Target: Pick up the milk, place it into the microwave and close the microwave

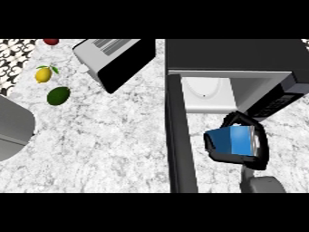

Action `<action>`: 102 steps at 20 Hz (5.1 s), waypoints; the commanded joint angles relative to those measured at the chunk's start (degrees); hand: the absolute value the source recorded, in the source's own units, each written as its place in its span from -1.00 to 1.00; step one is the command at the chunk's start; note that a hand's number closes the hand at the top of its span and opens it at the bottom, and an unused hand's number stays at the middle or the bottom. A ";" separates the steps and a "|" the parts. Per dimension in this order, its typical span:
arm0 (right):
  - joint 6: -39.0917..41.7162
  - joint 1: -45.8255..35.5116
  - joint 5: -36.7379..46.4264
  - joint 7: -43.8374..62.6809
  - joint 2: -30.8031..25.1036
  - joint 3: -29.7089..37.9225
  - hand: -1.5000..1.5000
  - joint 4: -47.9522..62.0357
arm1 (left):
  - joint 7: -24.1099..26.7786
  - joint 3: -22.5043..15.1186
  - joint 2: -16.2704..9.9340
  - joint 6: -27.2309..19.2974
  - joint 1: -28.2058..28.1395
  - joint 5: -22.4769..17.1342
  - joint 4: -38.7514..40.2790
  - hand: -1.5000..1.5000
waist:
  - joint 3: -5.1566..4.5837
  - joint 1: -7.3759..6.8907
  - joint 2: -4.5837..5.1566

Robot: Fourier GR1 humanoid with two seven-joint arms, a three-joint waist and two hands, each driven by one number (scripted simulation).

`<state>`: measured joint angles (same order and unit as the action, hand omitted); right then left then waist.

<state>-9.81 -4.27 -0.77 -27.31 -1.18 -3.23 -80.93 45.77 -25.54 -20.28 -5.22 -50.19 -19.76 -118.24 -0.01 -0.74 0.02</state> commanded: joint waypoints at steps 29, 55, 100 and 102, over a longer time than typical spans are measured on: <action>-17.89 -40.95 6.79 -18.53 -9.57 14.61 1.00 66.70 | 1.61 2.45 -3.57 4.99 0.44 -2.00 2.44 -1.00 | 0.31 -4.56 2.05; -38.87 -52.08 8.30 -21.88 -12.72 19.52 1.00 70.60 | -0.01 3.54 -3.15 6.62 4.90 -3.84 5.96 -1.00 | 0.34 -7.09 3.35; -7.82 -39.89 8.67 -28.64 -4.77 20.86 -1.00 73.05 | 0.13 3.40 -2.95 5.77 5.56 -1.10 5.49 -1.00 | 0.35 -3.01 1.71; -7.19 -39.00 8.93 -29.64 -4.06 20.66 -1.00 73.68 | 0.45 3.01 -2.72 6.07 5.37 -1.05 5.85 -1.00 | 0.31 -3.17 1.67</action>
<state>-21.04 -46.42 9.07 -52.46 -5.88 16.60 -7.59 46.57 -21.86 -23.43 0.97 -44.63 -20.83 -111.80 0.33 -4.43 1.93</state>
